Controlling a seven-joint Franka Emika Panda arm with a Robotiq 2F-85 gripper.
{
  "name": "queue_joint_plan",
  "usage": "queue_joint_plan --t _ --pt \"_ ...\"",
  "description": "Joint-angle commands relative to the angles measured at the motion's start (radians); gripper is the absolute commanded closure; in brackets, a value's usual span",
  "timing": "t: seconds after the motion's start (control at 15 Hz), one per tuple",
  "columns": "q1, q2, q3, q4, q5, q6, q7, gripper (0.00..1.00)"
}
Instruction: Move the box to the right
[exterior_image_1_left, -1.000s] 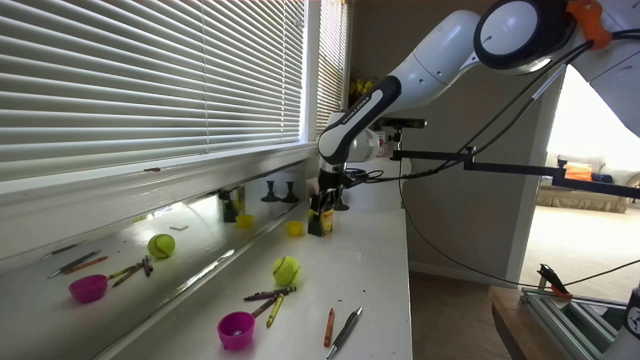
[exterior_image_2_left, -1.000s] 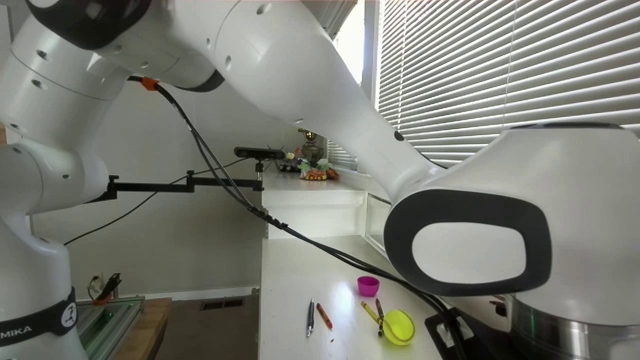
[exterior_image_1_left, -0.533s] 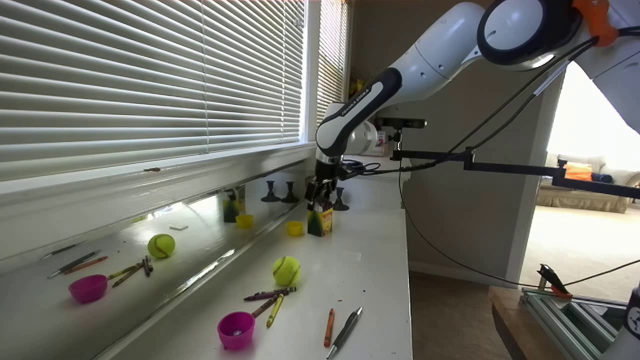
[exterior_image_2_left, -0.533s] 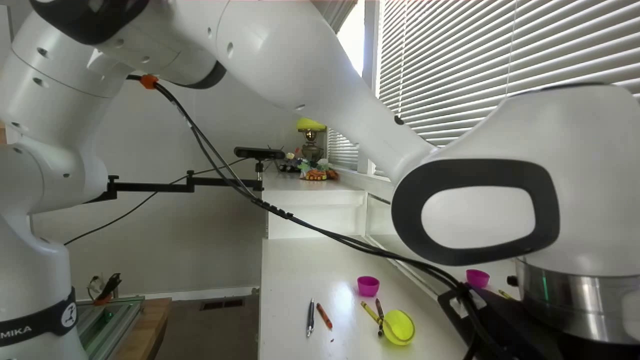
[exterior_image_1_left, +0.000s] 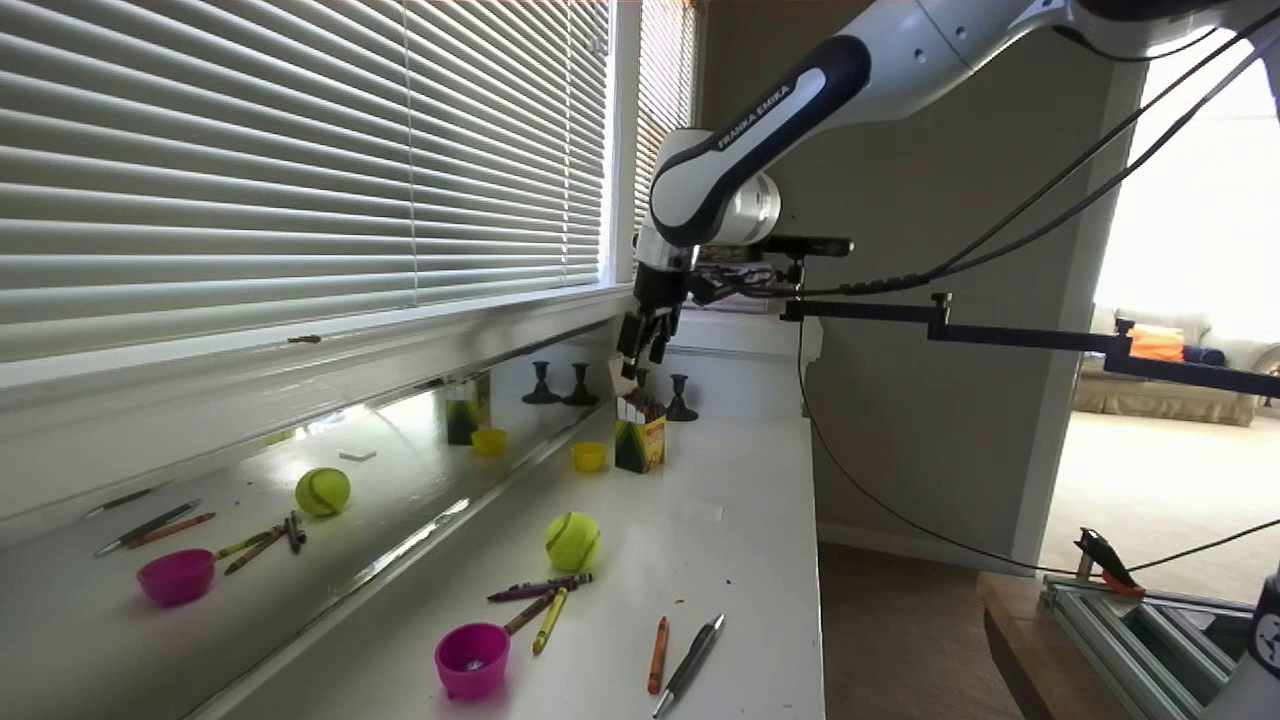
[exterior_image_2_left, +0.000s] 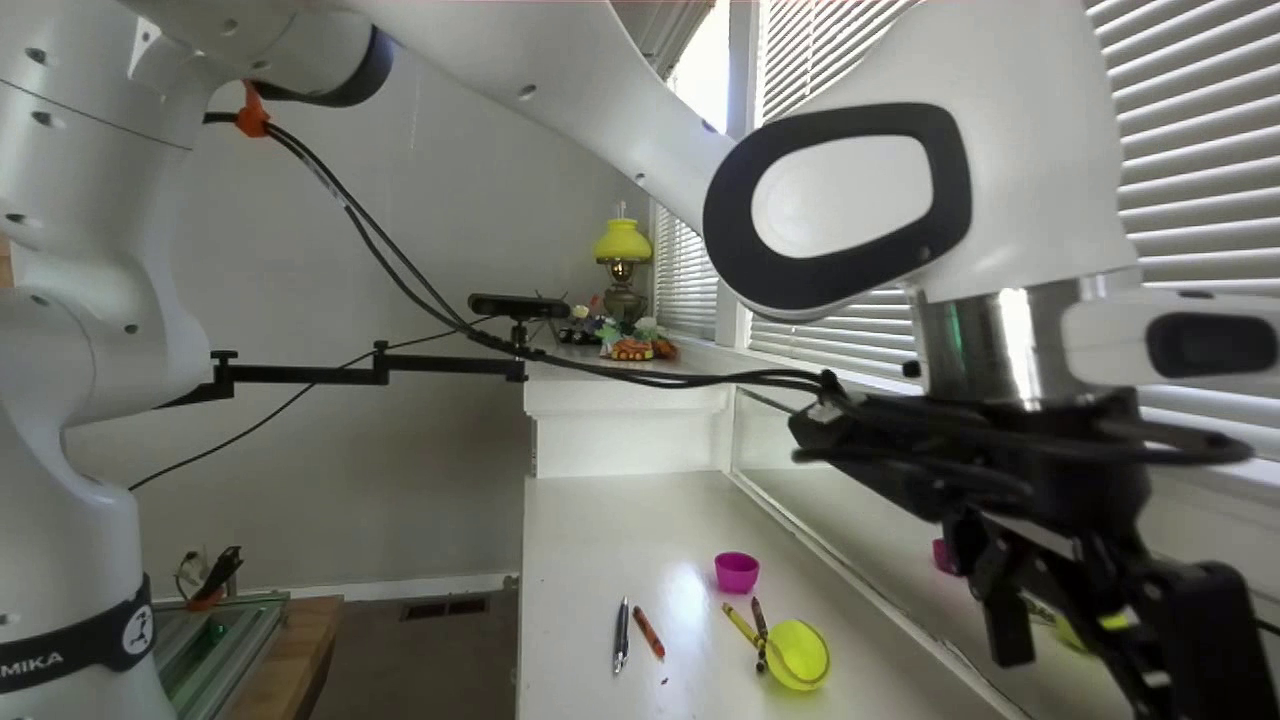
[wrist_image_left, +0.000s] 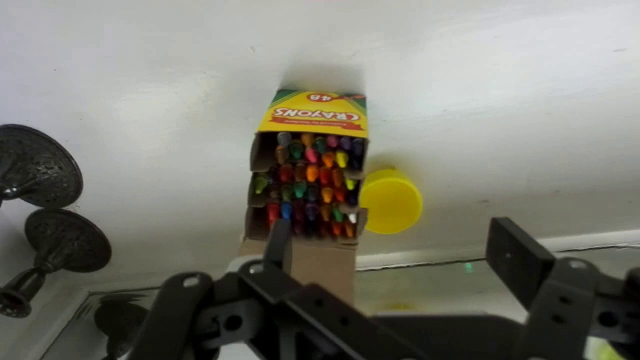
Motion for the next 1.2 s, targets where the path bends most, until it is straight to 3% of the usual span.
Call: queue_joint_plan --t 0.0,0.33,0.6,0.67,1.13 --pt "0.098 -0.163 -0.028 -0.164 -0.133 -0.018 0.094 0.00" --pt "0.210 -0.253 -0.019 -0.260 -0.301 -0.032 0.353 0.00" --pt "0.245 -0.301 0.042 -0.304 -0.194 -0.095 0.380 0.00" --pt "0.230 -0.240 0.030 -0.253 -0.226 -0.066 0.344 0.00" --pt "0.230 -0.240 0.031 -0.257 -0.225 -0.069 0.349 0.00"
